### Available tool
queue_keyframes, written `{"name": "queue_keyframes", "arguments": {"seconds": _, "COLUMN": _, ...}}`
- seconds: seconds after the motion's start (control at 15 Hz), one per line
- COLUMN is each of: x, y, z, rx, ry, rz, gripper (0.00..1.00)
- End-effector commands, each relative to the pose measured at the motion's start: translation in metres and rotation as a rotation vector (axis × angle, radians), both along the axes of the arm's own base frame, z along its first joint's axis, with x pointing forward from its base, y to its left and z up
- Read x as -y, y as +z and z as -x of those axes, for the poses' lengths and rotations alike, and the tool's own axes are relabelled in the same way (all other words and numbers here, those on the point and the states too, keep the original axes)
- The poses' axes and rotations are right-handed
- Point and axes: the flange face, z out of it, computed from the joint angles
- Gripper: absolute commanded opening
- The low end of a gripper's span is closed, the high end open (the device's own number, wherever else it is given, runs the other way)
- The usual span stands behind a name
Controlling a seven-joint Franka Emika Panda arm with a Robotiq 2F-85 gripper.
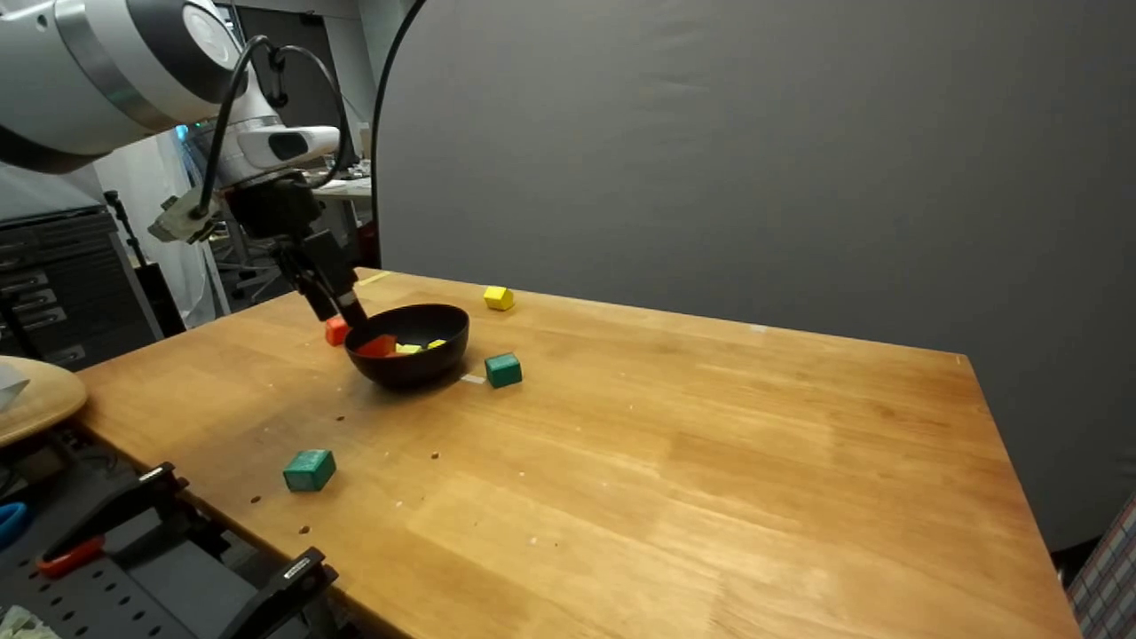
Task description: Take the blocks out of the gift disappointed
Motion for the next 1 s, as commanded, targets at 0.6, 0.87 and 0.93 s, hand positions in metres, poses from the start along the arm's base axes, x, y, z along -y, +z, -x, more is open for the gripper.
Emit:
{"name": "queue_keyframes", "arguments": {"seconds": 0.6, "x": -0.037, "y": -0.038, "z": -0.111, "rx": 0.136, "ry": 0.096, "rz": -0.041, "gripper": 1.0}}
{"name": "queue_keyframes", "arguments": {"seconds": 0.87, "x": -0.034, "y": -0.08, "z": -0.139, "rx": 0.076, "ry": 0.098, "rz": -0.024, "gripper": 0.94}}
{"name": "queue_keyframes", "arguments": {"seconds": 0.93, "x": -0.032, "y": -0.088, "z": -0.143, "rx": 0.063, "ry": 0.096, "rz": -0.02, "gripper": 0.87}}
